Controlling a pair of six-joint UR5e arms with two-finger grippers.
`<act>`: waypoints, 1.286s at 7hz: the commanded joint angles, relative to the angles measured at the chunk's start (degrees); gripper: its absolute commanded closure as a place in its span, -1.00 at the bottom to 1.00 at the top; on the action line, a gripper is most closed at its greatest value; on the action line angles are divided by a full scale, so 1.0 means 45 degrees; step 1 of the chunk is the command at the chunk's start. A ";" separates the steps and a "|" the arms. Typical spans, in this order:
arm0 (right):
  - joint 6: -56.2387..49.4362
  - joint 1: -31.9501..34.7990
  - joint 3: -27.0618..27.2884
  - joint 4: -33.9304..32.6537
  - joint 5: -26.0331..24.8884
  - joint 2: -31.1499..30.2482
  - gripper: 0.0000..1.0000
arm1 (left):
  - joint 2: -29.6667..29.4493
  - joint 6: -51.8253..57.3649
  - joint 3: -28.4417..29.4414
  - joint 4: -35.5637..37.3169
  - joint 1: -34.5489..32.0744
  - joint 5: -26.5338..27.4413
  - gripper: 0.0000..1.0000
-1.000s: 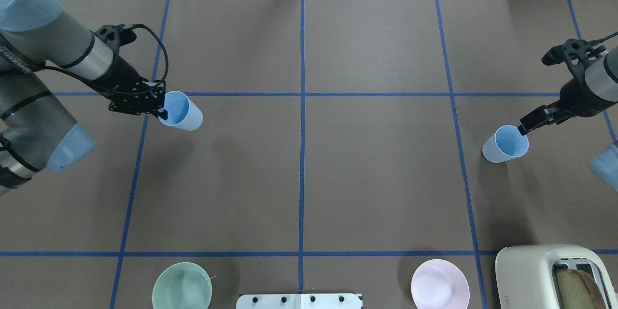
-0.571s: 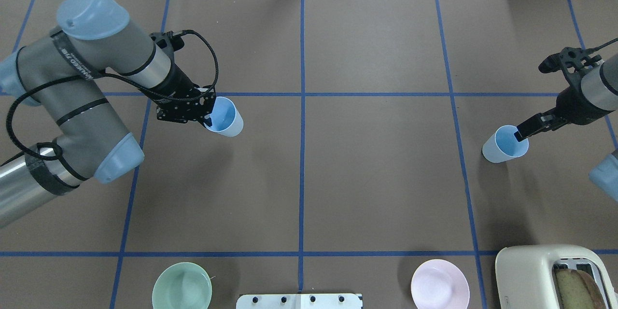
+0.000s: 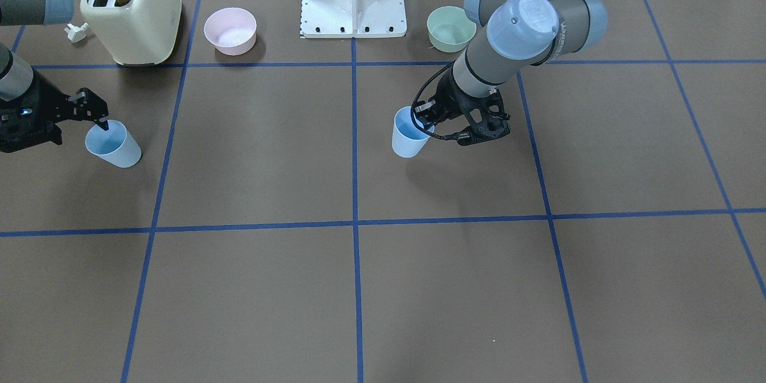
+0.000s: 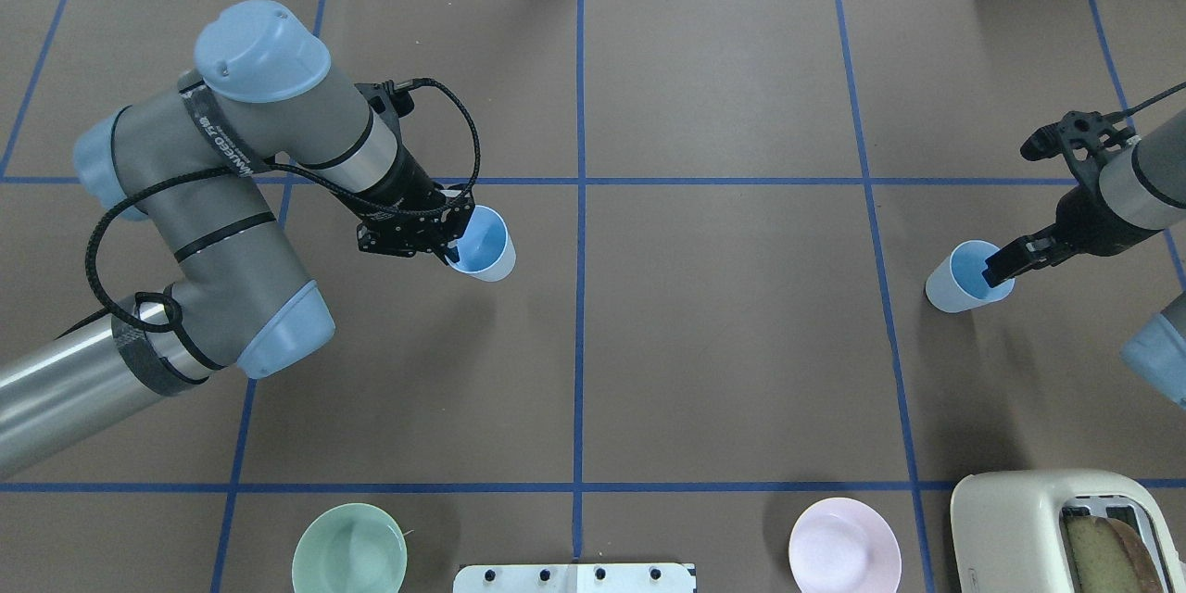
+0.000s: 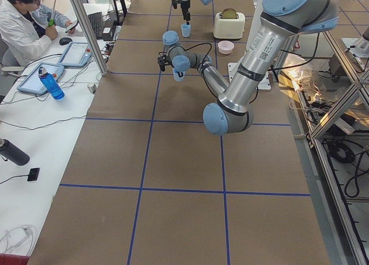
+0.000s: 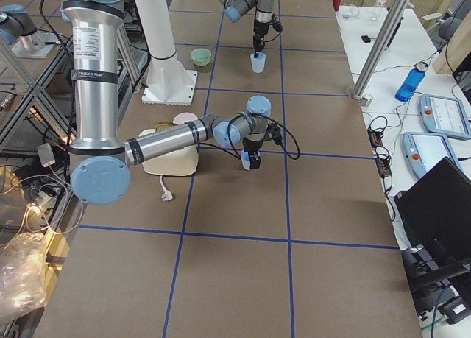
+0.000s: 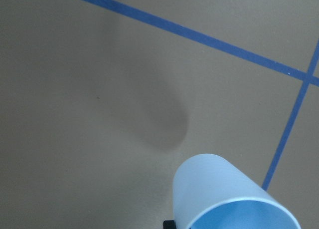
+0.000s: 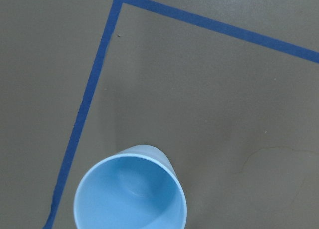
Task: Stack blue cups with both arms
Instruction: 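Slide the blue cup with the left gripper toward the table center, then hold the blue cup in place at the center with the left gripper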
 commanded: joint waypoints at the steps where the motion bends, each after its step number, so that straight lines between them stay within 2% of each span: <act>1: -0.0112 -0.0036 -0.0167 -0.0005 -0.0009 0.0114 -0.73 | -0.0082 -0.0044 0.0011 0.0005 0.0168 0.0035 1.00; 3: -0.0132 -0.0036 -0.0420 0.0015 -0.0009 0.0348 -0.73 | -0.0238 -0.0412 0.0050 0.0005 0.0675 0.0598 1.00; 5: -0.0152 -0.0036 -0.0693 0.0015 0.0011 0.0601 -0.53 | -0.0433 -0.0434 0.0069 0.0005 0.0717 0.0602 1.00; 8: -0.0152 -0.0036 -0.0714 -0.0005 -0.0028 0.0622 0.01 | -0.0901 -0.0960 0.0322 0.0005 0.0990 0.0621 1.00; 9: -0.0152 -0.0036 -0.0753 -0.0005 -0.0047 0.0622 0.11 | -0.0999 -0.0981 0.0343 0.0005 0.1029 0.0621 1.00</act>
